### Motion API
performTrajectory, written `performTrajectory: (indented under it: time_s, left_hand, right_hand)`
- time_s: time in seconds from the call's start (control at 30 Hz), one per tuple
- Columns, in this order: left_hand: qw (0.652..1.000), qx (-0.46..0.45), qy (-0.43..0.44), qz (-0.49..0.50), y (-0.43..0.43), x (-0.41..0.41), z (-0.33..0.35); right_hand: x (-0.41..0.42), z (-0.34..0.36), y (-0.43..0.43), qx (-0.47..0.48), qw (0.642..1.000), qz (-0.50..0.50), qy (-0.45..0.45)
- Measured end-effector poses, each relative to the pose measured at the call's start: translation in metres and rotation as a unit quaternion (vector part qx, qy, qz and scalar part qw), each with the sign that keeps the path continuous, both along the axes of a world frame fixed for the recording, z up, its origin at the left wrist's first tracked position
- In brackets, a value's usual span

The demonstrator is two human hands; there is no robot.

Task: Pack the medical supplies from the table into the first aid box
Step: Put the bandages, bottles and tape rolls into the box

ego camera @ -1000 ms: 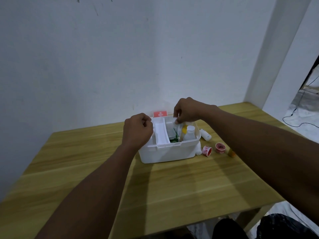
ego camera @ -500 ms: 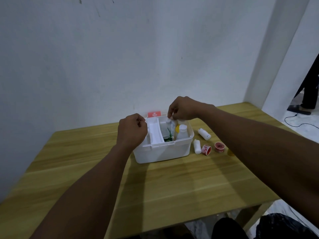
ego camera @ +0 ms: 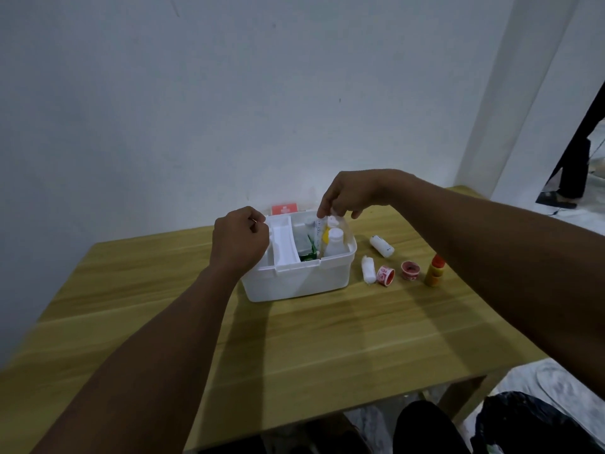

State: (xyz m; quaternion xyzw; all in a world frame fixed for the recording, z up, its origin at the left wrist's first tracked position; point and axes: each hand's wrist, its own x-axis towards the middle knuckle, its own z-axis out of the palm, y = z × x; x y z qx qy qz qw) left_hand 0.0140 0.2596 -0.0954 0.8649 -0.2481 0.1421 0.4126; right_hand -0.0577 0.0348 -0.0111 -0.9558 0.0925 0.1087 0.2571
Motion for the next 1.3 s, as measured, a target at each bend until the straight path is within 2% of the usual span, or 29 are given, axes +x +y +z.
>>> performTrajectory:
  time_s: [0.2,0.43,0.77,0.97,1.07,1.17,1.3]
  left_hand:
    - [1.0,-0.006,-0.008,0.002,0.001,-0.003,0.0]
    - [1.0,-0.004,-0.02,0.0,0.0,-0.006,0.003]
    - [0.996,0.04,-0.034,-0.076,-0.021,-0.047,0.011]
    - [0.993,0.071,-0.076,-0.062,-0.014,-0.057,-0.002]
    - [0.993,0.077,-0.067,-0.057,-0.01,-0.06,-0.008]
    - [0.993,0.09,-0.053,-0.057,-0.005,-0.062,-0.011]
    - [0.993,0.094,-0.05,-0.05,0.003,-0.056,-0.009]
  right_hand:
    - [-0.002,0.0,0.01,-0.04,0.999,0.014,0.02]
    - [-0.023,0.013,-0.009,-0.02,0.999,-0.038,-0.032]
    - [-0.092,0.004,-0.043,-0.089,0.988,-0.12,0.04]
    - [-0.129,-0.026,-0.047,-0.194,0.962,-0.148,0.124]
    - [-0.14,-0.041,-0.047,-0.178,0.957,-0.176,0.147]
    - [-0.139,-0.056,-0.051,-0.141,0.959,-0.211,0.122]
    - [-0.13,-0.046,-0.048,-0.139,0.966,-0.207,0.071]
